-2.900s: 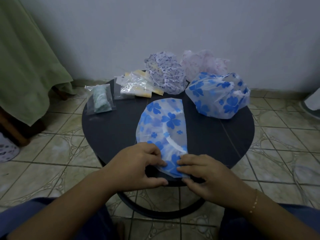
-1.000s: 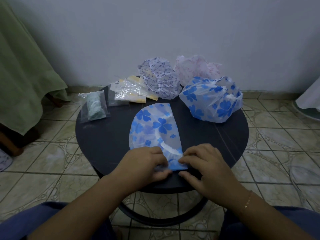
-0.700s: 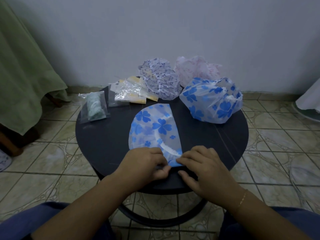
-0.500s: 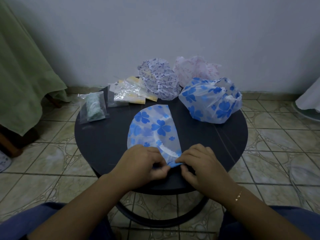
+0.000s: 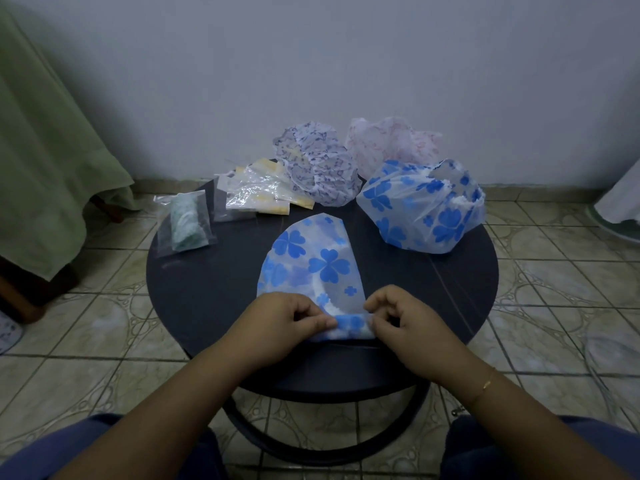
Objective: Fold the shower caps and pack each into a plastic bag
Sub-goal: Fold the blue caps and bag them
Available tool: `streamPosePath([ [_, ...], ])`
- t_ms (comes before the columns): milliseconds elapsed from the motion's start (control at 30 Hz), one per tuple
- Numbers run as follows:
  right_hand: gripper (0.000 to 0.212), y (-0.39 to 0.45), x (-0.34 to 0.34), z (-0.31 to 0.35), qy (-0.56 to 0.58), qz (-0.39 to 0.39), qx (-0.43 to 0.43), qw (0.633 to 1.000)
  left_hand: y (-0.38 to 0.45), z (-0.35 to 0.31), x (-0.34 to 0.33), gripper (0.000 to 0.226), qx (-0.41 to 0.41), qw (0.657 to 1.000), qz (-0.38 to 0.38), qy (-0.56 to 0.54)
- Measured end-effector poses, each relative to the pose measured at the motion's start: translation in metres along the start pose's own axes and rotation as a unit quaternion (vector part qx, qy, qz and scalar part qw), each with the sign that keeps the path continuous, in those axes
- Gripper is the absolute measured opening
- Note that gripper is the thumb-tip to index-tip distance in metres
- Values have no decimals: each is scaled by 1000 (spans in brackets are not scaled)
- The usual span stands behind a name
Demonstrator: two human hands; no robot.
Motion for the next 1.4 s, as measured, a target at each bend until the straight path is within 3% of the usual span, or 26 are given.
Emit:
streamPosePath([
  [167, 11, -1, 1, 6, -96, -47, 31, 994, 8, 3, -1, 26, 29, 999, 14, -3],
  [300, 20, -17, -1, 37, -251, -141, 211, 934, 11, 3, -2, 28, 45, 998, 24, 24],
  [400, 26, -30, -19, 44, -298, -117, 285, 903, 13, 1, -2, 28, 47, 998, 31, 42],
  [633, 30, -29, -28, 32, -283, -89, 259, 919, 10, 10, 20, 35, 59, 981, 22, 186],
  [733, 30, -28, -30, 30, -275, -69, 245, 927, 7, 19, 24, 34, 62, 979, 31, 191],
  [800, 31, -26, -29, 29, -270, -56, 233, 933, 5, 12, 23, 25, 22, 981, 23, 190],
  [867, 32, -23, -27, 28, -266, -45, 222, 937, 1, -6, 23, 18, -69, 974, 2, 215],
  [967, 33, -17, -25, 25, -257, -24, 205, 944, -10, -22, 15, 24, -167, 955, 14, 244],
  [1067, 35, -13, -24, 20, -235, -4, 196, 952, -15, -21, 9, 58, -163, 958, 30, 235],
  [1100, 37, -11, -23, 19, -224, 0, 192, 956, -15, -17, 9, 59, -159, 956, 33, 244],
  [1300, 54, -5, -21, 16, -195, 17, 181, 964, -9, -8, 18, 45, -182, 945, -12, 272],
  [1400, 52, -4, -20, 15, -186, 17, 172, 967, -13, -14, 21, 42, -202, 946, -42, 252],
])
Point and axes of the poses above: each hand's wrist, its own y-axis towards the middle knuckle, its own x-axis out of the back of the hand, z = x × y, the point moved 9 cm from there along y, towards the middle knuckle, and after that the axes turned 3 degrees about y, right-handed, at the moved point
